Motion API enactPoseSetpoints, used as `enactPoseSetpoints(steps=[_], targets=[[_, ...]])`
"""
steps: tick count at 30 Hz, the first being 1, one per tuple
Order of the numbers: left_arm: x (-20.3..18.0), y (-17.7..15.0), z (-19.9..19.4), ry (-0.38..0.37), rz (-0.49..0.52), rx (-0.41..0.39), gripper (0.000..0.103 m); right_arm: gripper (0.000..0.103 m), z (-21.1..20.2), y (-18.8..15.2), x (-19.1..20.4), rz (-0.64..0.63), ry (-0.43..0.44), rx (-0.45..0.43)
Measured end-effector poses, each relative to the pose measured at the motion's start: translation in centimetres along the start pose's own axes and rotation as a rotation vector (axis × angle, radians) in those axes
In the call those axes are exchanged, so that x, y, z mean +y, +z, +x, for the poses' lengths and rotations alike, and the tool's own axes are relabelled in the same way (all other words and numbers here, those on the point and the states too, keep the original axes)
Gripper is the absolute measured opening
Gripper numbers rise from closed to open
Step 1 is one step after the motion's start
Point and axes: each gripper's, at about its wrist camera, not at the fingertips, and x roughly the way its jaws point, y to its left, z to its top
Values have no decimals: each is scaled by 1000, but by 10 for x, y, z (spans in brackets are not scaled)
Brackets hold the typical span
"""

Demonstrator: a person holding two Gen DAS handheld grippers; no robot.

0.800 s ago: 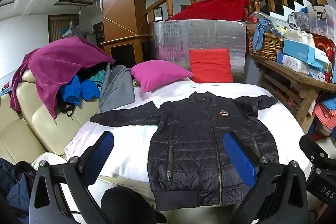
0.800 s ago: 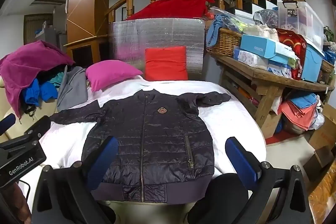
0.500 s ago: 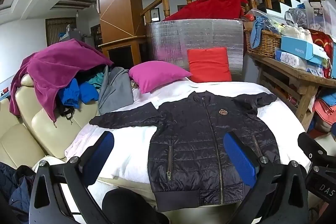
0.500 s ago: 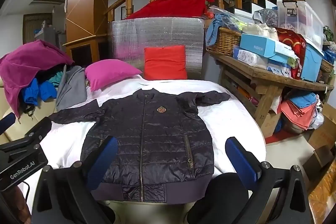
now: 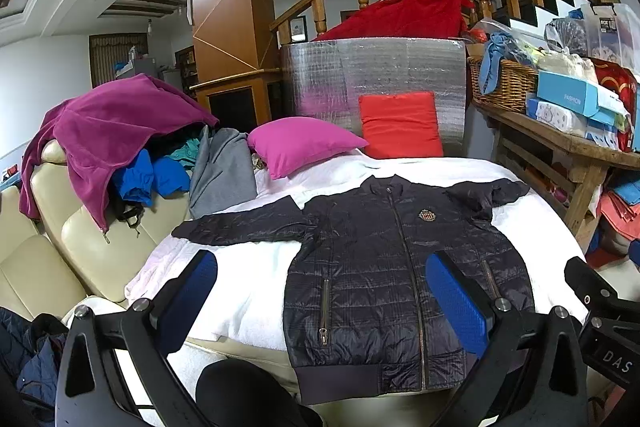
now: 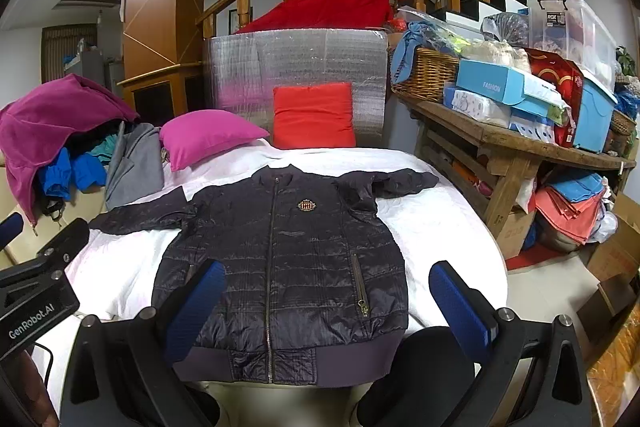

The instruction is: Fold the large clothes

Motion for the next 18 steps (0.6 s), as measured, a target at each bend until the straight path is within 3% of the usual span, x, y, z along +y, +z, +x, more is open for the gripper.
enactPoseSetpoints(steps=[18], targets=[[0,2,-1,-1,6,1,103,103,3,1,2,-5,5,5]])
